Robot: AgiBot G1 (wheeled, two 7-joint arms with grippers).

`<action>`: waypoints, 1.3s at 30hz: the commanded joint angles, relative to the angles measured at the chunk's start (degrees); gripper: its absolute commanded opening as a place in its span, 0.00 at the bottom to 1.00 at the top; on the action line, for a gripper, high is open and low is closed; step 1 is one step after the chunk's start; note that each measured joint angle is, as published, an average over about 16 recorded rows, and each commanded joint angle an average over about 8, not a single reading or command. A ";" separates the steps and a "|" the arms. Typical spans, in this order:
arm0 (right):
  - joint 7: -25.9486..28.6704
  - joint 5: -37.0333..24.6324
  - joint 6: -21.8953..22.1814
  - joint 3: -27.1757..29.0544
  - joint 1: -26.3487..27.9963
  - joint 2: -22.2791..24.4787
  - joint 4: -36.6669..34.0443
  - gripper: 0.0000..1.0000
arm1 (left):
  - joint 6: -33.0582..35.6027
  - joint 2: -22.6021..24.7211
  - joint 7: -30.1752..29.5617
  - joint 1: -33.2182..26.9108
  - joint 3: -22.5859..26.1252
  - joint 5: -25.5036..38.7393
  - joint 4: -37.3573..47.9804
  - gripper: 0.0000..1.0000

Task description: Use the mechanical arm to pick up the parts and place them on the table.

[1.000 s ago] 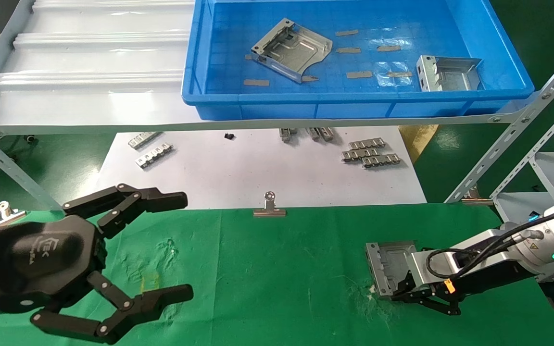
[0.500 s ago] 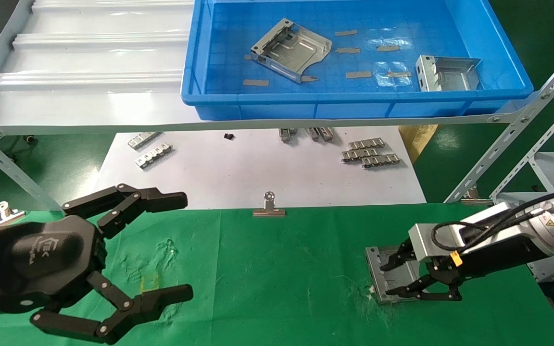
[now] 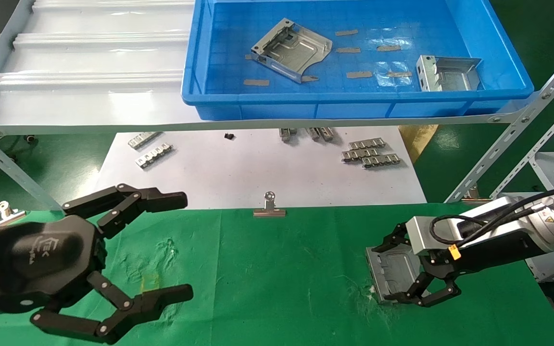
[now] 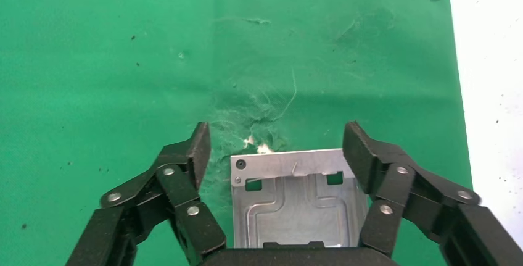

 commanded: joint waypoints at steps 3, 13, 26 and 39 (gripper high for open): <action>0.86 0.46 0.19 1.25 -1.07 0.48 1.45 1.00 | 0.00 0.00 0.00 0.00 0.00 0.00 0.01 1.00; 7.73 4.97 1.27 10.26 -8.40 4.26 12.23 1.00 | 0.01 0.00 0.02 -0.02 0.03 -0.01 0.03 1.00; 16.87 10.97 2.71 22.25 -18.15 9.29 26.58 1.00 | 0.00 -0.01 0.03 -0.03 0.05 -0.03 0.03 1.00; 26.01 16.97 4.14 34.23 -27.90 14.31 40.91 1.00 | -0.01 -0.02 0.04 -0.03 0.08 -0.04 0.03 1.00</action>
